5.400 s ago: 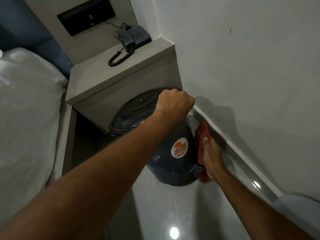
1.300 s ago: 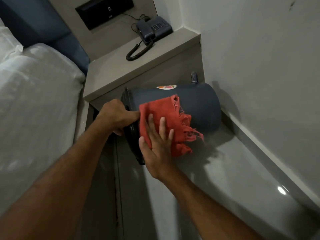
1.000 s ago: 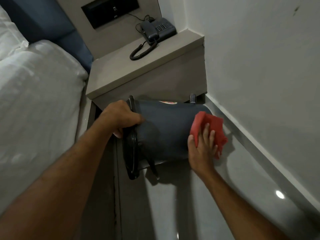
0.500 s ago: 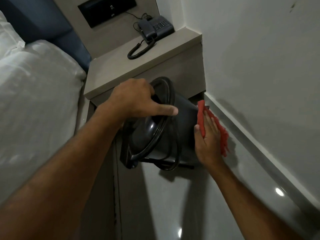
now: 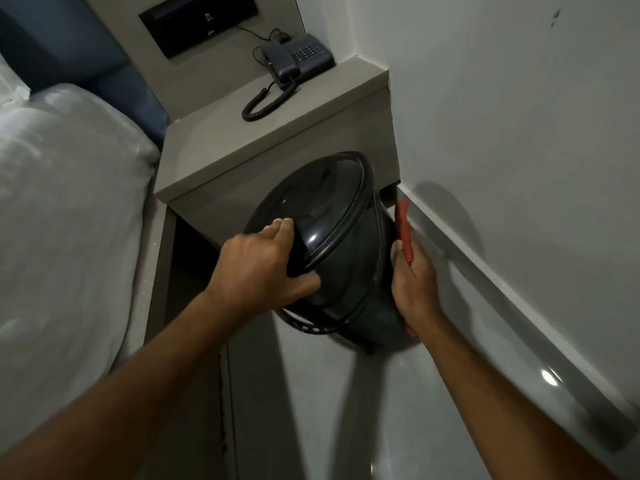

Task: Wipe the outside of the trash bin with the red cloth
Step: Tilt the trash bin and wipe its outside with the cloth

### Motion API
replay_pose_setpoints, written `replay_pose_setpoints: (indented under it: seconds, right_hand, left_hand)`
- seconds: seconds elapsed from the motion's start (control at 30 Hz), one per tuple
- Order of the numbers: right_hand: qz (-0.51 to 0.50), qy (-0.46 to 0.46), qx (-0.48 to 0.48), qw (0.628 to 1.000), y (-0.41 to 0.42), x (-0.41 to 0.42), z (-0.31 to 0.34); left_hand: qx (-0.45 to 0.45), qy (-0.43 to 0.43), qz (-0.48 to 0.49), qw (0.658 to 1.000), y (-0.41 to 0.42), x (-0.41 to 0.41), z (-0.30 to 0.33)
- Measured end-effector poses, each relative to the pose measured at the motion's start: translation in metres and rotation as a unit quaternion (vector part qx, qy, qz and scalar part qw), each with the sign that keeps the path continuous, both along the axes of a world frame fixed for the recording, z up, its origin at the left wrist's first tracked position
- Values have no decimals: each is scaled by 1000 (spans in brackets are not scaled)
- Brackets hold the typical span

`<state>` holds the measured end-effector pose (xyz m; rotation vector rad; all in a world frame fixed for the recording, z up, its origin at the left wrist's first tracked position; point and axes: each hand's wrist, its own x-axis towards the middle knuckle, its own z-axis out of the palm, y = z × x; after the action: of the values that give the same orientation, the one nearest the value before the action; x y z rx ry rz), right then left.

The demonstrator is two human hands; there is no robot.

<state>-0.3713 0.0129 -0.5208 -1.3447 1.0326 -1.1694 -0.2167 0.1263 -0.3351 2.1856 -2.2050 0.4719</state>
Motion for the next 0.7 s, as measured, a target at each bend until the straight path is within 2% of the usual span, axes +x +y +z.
replay_pose_setpoints:
  seconds: [0.23,0.3,0.43,0.47,0.53,0.6,0.67,0.7]
  right_hand:
    - [129,-131,66,981,4,6,35]
    - [139,-143,47,979,9,10,44]
    - [73,-7,-116,990,28,23,25]
    - [46,10,-104,993,34,21,7]
    - [2,43,-12,999,49,9,-35]
    - [0,110,61,992,60,-6,-69]
    - [13,139,80,987,65,-10,-80]
    - [20,132,59,989,65,-7,-75]
  left_hand:
    - [-11,11,84,996,-18,-15,23]
    - [-10,19,92,996,-19,-12,24]
    - [-6,23,88,996,-22,-12,22]
    - [-4,14,86,996,-23,-12,21]
    - [-3,2,80,997,-22,-14,20]
    - [5,3,79,997,-21,-16,19]
    - [13,4,79,997,-20,-19,17]
    - [9,5,83,997,-20,-19,17]
